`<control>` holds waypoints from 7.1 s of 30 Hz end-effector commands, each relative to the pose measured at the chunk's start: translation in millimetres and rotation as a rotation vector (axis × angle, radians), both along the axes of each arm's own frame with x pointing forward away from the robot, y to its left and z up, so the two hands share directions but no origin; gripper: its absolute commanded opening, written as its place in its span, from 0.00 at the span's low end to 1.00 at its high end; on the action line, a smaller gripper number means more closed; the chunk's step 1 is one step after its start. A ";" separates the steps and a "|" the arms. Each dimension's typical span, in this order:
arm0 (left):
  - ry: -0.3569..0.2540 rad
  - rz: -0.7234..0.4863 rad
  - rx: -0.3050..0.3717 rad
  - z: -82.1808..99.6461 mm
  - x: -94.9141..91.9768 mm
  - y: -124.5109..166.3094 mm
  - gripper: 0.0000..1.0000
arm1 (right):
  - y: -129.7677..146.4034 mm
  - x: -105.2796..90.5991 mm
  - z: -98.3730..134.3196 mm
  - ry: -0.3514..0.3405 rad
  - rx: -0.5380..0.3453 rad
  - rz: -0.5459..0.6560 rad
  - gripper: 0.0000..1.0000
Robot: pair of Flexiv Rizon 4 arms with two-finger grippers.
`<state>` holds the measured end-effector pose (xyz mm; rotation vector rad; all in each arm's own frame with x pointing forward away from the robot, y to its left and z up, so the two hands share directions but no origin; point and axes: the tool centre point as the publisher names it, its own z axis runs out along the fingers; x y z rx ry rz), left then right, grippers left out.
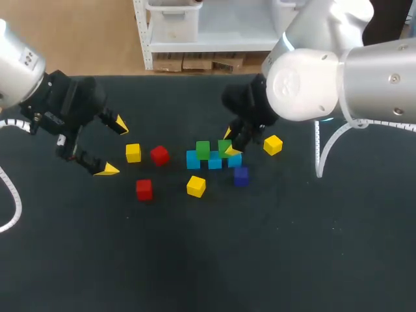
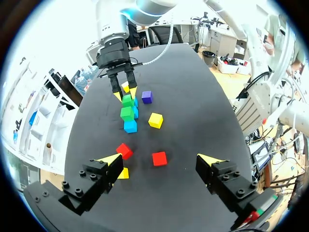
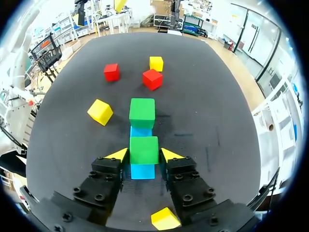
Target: Place the blue cubes, place green cubes on the blue cubes, place the yellow cubes on the green cubes, then place the red cubes on the yellow cubes, and place purple cube on the red cubes.
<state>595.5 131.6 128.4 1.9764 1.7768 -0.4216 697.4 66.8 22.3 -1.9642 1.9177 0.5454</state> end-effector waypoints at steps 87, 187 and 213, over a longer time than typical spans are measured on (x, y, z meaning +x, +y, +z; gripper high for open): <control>-0.044 -0.146 0.043 -14.8 1.0 -41.6 1.00 | -161.9 -39.8 44.8 -0.014 0.244 -0.101 1.00; 0.105 -0.159 0.215 -79.9 2.9 -110.9 0.00 | -161.9 -39.8 44.8 -0.014 0.244 -0.101 1.00; 0.036 0.001 0.214 -16.4 69.6 -128.5 0.00 | -161.9 -39.8 44.8 -0.014 0.244 -0.101 1.00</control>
